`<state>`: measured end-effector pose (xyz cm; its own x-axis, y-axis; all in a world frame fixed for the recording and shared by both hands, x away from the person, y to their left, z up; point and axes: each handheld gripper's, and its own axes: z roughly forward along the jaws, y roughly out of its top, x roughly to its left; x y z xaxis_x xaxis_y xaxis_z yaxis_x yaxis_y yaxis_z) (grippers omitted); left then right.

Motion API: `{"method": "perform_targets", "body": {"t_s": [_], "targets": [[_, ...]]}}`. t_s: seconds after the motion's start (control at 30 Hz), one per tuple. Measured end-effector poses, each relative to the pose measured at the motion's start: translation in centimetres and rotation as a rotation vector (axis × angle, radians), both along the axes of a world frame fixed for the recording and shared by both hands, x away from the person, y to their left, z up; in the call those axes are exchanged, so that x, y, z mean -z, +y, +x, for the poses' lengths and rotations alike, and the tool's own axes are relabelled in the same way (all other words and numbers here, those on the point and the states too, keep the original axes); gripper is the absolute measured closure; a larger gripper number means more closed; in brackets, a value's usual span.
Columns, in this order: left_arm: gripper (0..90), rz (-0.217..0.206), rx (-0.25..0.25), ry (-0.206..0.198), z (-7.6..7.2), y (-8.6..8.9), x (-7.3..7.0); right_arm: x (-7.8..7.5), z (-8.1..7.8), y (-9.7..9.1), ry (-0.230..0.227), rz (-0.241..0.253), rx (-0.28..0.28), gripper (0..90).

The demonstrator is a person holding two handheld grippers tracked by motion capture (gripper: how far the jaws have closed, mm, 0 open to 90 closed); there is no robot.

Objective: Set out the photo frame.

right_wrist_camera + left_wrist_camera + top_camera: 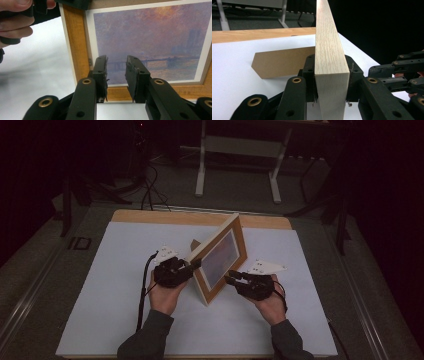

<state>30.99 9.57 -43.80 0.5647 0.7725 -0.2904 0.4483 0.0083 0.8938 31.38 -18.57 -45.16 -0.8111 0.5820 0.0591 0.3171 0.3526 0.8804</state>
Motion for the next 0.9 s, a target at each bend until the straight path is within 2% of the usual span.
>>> {"method": "perform_targets", "body": {"t_s": [0.17, 0.47, 0.9], "targets": [[69.9, -0.011, -0.001, 0.004, 0.2, 0.4, 0.0, 0.0, 0.0, 0.0, 0.000, 0.000, 0.002, 70.0], [70.3, -0.045, -0.042, 0.003, 0.9, 2.0, 0.2, 0.0, 0.1, -0.3, 0.001, 0.004, 0.007, 70.0], [71.6, -0.112, 0.073, 0.018, 2.1, 3.8, 0.6, -0.1, 0.1, -0.6, 0.000, 0.011, 0.014, 69.6]]}}
